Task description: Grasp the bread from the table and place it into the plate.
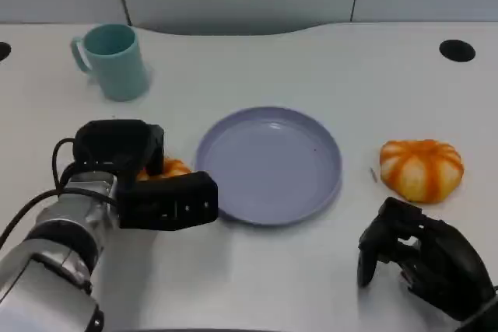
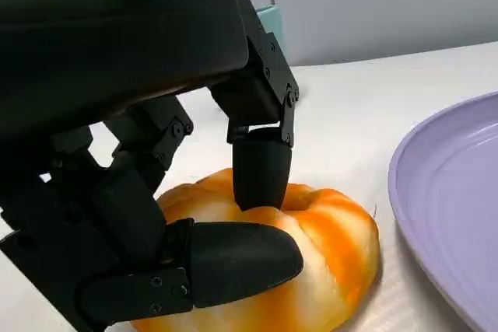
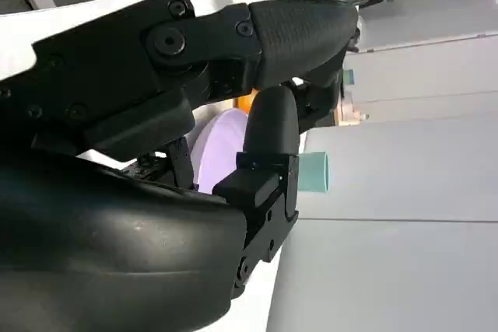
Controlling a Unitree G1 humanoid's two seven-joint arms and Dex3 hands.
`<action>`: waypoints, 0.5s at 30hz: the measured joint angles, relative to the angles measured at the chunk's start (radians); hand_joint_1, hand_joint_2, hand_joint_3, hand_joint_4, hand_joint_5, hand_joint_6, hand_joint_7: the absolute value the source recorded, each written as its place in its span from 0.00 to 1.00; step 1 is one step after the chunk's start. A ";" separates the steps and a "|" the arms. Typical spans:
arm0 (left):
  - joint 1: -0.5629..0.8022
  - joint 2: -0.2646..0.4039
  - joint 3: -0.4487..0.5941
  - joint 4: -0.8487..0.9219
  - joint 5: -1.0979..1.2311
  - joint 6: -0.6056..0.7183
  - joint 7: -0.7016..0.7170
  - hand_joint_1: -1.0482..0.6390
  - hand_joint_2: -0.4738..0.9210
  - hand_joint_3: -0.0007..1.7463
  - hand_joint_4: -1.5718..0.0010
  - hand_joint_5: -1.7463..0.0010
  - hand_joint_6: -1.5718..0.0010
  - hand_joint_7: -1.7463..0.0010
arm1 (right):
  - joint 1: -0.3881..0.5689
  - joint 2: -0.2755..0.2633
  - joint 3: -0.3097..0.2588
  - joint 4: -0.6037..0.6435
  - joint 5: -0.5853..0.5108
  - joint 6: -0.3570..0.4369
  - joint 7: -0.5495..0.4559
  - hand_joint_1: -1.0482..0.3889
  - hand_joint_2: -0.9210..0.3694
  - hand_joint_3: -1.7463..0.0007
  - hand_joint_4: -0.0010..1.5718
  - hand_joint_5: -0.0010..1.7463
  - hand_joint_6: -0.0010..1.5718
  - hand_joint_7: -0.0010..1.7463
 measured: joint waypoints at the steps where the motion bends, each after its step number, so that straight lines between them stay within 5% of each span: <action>1: 0.000 0.001 0.000 0.000 0.000 -0.001 0.000 0.00 0.52 0.74 0.40 0.00 0.38 0.11 | 0.000 0.000 -0.001 0.000 0.004 0.005 0.002 0.22 0.00 0.85 0.39 0.98 0.34 0.80; 15: -0.011 0.051 0.062 0.000 -0.058 -0.067 0.037 0.00 0.61 0.81 0.38 0.00 0.47 0.00 | -0.009 0.000 -0.004 0.004 0.008 0.022 0.007 0.21 0.00 0.84 0.38 0.98 0.34 0.81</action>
